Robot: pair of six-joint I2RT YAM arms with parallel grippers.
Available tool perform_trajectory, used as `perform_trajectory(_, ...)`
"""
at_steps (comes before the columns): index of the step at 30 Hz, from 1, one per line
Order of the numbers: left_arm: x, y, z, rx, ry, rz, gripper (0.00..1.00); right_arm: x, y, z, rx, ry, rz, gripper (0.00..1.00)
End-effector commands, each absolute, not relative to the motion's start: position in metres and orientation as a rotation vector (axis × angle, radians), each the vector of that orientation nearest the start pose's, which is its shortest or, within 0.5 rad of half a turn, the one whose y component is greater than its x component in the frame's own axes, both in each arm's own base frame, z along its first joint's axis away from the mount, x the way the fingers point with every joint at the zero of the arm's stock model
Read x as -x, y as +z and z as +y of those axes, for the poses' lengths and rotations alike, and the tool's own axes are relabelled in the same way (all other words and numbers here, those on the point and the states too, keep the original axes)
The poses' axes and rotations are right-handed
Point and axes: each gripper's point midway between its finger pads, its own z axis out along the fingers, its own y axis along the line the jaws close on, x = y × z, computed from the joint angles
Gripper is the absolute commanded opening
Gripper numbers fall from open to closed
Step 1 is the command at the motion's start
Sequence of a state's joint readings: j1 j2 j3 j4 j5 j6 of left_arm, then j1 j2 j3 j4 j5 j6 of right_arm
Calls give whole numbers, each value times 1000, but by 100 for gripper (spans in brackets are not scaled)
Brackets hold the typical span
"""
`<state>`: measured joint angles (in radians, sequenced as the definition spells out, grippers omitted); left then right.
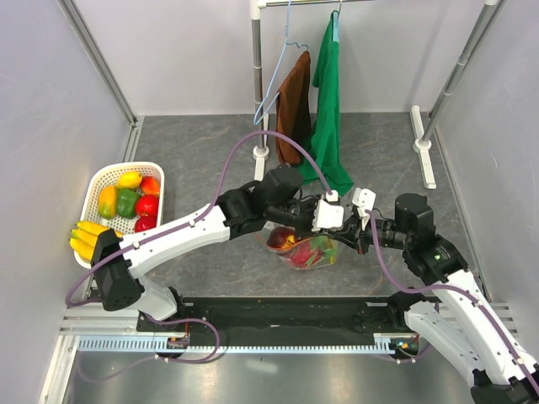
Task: Place the food in the zip-top bag and seal the zipper
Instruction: Zip the zipper food storage bag at the center of the board.
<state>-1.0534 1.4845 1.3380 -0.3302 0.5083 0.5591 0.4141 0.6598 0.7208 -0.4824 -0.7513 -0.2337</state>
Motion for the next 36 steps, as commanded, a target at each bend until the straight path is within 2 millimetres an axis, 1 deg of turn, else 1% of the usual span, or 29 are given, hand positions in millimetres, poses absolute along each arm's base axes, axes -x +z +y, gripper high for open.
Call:
perform_trajectory(1, -162, 279, -423, -1703, -821, 1122, 28, -161, 264, 198, 1083, 847, 1514, 0)
perform_trajectory(5, -160, 269, -414, -1720, -811, 1157, 16, -166, 260, 193, 1036, 813, 1561, 0)
perform_trajectory(7, -160, 265, -409, -1720, -804, 1176, 10, -165, 259, 192, 1030, 816, 1567, 0)
perform_trajectory(10, -163, 254, -397, -1713, -788, 1223, 5, -163, 261, 191, 1016, 818, 1565, 0)
perform_trajectory(14, -169, 245, -383, -1708, -770, 1276, 4, -162, 264, 188, 994, 807, 1566, 0)
perform_trajectory(20, -180, 238, -363, -1696, -712, 1328, 4, -165, 266, 184, 963, 771, 1577, 0)
perform_trajectory(21, -184, 239, -357, -1688, -696, 1342, 4, -165, 265, 183, 960, 765, 1579, 0)
perform_trajectory(22, -185, 234, -353, -1689, -687, 1360, 4, -168, 265, 180, 943, 744, 1586, 0)
perform_trajectory(24, -191, 234, -344, -1677, -668, 1381, 4, -172, 264, 177, 916, 719, 1606, 0)
perform_trajectory(29, -195, 231, -323, -1676, -622, 1414, 4, -186, 259, 163, 831, 615, 1660, 0)
perform_trajectory(36, -205, 226, -298, -1664, -571, 1469, 4, -194, 257, 152, 777, 545, 1684, 0)
